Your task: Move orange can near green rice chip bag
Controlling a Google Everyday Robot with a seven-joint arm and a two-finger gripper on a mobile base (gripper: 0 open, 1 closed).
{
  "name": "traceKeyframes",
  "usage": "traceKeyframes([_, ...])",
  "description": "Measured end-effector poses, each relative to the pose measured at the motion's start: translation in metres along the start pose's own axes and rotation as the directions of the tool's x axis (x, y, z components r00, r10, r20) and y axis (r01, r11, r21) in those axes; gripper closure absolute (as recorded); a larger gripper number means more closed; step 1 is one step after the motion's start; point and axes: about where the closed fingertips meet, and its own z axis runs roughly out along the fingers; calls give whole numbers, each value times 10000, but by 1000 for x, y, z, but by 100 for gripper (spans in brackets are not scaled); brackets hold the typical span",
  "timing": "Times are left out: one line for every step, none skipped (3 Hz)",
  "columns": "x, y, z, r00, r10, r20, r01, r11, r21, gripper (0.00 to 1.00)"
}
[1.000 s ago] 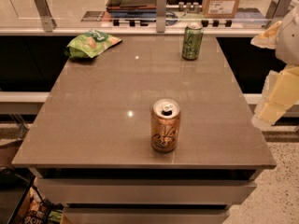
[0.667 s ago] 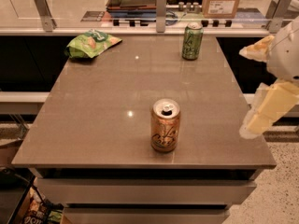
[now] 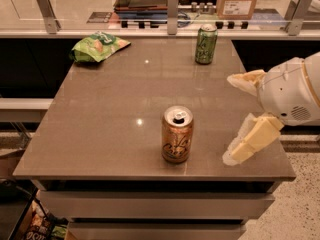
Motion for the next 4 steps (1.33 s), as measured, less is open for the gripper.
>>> traceKeyframes([-2,8,27,9861,298,1634,-199,9979,-618,0])
traceKeyframes([-9,15,47,9400,673,3345,-170,9884,-1511,0])
traceKeyframes([-19,21,60,8719,1078,4776,42,9738,-2275,0])
traceKeyframes([-26,24,62,8394,1215,5298,101,9711,-2386,0])
